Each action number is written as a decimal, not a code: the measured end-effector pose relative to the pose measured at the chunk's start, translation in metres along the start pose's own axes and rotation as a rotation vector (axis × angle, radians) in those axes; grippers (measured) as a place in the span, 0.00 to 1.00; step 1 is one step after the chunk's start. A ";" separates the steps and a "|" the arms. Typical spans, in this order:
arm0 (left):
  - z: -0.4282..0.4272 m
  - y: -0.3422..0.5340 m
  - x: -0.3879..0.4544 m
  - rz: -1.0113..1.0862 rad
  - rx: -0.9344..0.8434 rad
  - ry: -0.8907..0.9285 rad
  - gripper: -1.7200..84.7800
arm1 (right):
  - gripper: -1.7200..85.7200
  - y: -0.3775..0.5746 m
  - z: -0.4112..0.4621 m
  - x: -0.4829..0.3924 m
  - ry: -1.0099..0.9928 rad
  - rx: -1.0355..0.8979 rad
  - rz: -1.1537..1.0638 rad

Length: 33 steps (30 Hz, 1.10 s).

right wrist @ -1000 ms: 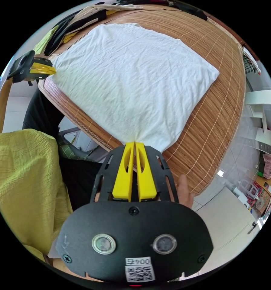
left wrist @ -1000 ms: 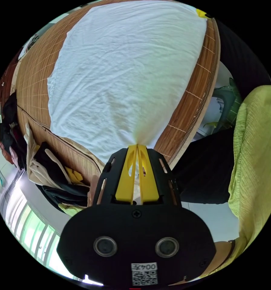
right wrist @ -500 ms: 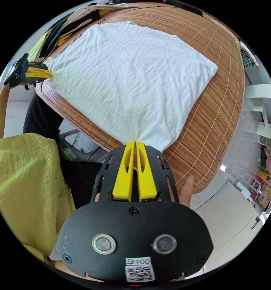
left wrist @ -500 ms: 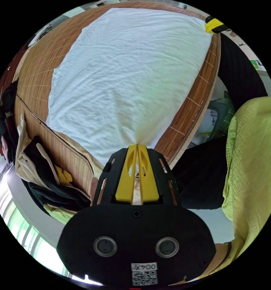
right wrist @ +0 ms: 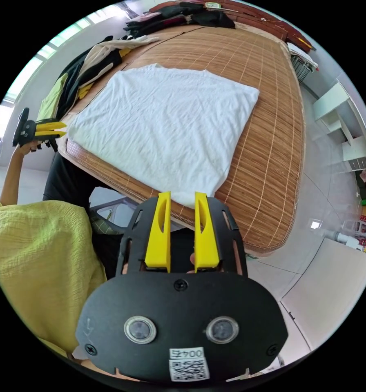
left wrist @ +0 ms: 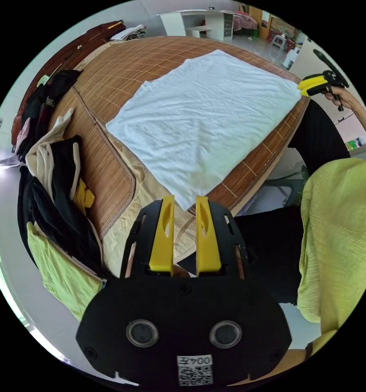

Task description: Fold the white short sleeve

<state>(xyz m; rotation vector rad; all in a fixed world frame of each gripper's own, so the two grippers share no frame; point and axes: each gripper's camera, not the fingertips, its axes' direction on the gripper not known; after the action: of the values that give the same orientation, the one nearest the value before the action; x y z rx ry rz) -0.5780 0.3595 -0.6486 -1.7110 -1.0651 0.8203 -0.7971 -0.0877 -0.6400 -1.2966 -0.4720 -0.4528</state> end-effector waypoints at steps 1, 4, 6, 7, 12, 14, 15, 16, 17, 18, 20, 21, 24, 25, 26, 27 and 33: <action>-0.002 0.006 -0.003 -0.016 0.017 0.022 0.12 | 0.13 0.008 0.003 0.004 -0.014 0.022 0.009; -0.007 0.025 -0.011 -0.055 0.081 0.104 0.12 | 0.14 0.024 0.018 0.012 -0.048 0.049 0.016; -0.001 0.027 -0.006 -0.029 0.035 0.037 0.12 | 0.14 0.030 0.031 0.012 -0.034 0.046 0.003; 0.002 0.027 -0.004 -0.018 0.018 0.026 0.12 | 0.14 0.033 0.040 0.012 -0.012 0.039 -0.009; 0.019 0.035 0.005 0.047 -0.016 0.010 0.12 | 0.13 0.047 0.072 0.016 0.025 0.042 -0.036; 0.023 0.036 0.008 0.061 -0.017 0.001 0.11 | 0.13 0.052 0.088 0.021 0.045 0.021 -0.038; 0.024 0.036 0.009 0.066 -0.017 -0.004 0.11 | 0.12 0.056 0.099 0.024 0.059 0.011 -0.042; 0.024 0.037 0.010 0.073 -0.012 -0.011 0.10 | 0.12 0.059 0.108 0.027 0.063 0.025 -0.035; 0.023 0.039 0.009 0.068 0.000 -0.007 0.09 | 0.11 0.061 0.112 0.029 0.067 0.027 -0.029; 0.021 0.042 0.006 0.045 0.015 -0.021 0.07 | 0.11 0.063 0.119 0.032 0.076 0.031 -0.026; 0.019 0.047 0.004 0.062 0.015 -0.017 0.06 | 0.11 0.067 0.131 0.036 0.085 0.029 -0.030; 0.019 0.049 0.003 0.065 0.014 -0.014 0.05 | 0.11 0.069 0.138 0.039 0.091 0.027 -0.040; 0.023 0.058 0.003 0.082 -0.011 -0.013 0.04 | 0.11 0.075 0.158 0.049 0.083 0.033 -0.036; 0.023 0.060 0.004 0.086 -0.009 -0.017 0.04 | 0.11 0.079 0.167 0.053 0.081 0.041 -0.035; 0.024 0.062 0.004 0.083 -0.003 -0.018 0.04 | 0.11 0.080 0.171 0.055 0.082 0.045 -0.036; 0.023 0.063 0.004 0.079 -0.001 -0.015 0.04 | 0.11 0.084 0.180 0.059 0.087 0.053 -0.044; 0.016 0.090 0.000 0.022 -0.043 -0.079 0.03 | 0.12 0.109 0.217 0.089 0.065 0.103 -0.024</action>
<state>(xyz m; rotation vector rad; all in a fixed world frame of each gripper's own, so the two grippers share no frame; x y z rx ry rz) -0.5656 0.3475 -0.7388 -1.7412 -1.1262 0.8912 -0.6792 0.1420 -0.6325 -1.1748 -0.4512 -0.4838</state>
